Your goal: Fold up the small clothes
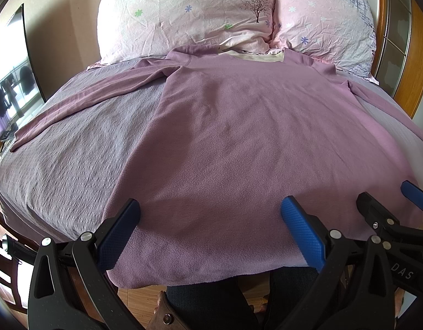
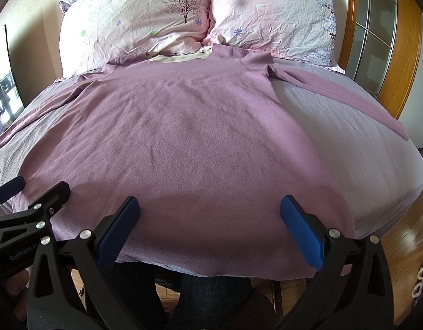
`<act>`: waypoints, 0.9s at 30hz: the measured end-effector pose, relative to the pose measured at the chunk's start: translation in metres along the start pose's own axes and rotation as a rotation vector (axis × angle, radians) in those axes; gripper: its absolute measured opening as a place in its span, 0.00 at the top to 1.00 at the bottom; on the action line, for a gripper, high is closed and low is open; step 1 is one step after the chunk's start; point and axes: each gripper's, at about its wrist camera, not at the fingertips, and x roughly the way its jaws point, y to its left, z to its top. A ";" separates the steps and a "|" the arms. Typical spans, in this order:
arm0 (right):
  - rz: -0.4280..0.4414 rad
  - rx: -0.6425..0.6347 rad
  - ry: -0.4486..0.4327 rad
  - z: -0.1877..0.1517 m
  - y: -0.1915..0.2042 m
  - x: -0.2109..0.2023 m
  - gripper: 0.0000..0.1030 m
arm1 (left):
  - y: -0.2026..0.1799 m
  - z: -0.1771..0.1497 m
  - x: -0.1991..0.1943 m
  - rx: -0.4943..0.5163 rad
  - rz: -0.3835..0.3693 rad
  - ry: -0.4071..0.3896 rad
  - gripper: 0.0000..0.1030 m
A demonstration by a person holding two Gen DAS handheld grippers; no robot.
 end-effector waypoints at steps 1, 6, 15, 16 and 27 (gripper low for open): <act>0.007 -0.008 0.005 0.001 0.000 0.000 0.02 | 0.000 0.000 0.000 0.003 -0.001 0.006 0.01; 0.141 0.079 0.019 0.023 -0.043 -0.002 0.02 | -0.001 0.006 0.001 0.017 -0.007 0.035 0.01; 0.004 0.691 -0.070 0.094 -0.294 0.014 0.21 | -0.009 0.045 -0.010 0.080 -0.144 -0.091 0.01; -0.015 0.792 -0.062 0.093 -0.327 0.021 0.27 | -0.009 0.047 -0.009 0.078 -0.171 -0.100 0.01; -0.049 1.190 -0.068 0.069 -0.432 0.062 0.57 | 0.021 0.086 0.016 -0.100 -0.484 -0.142 0.01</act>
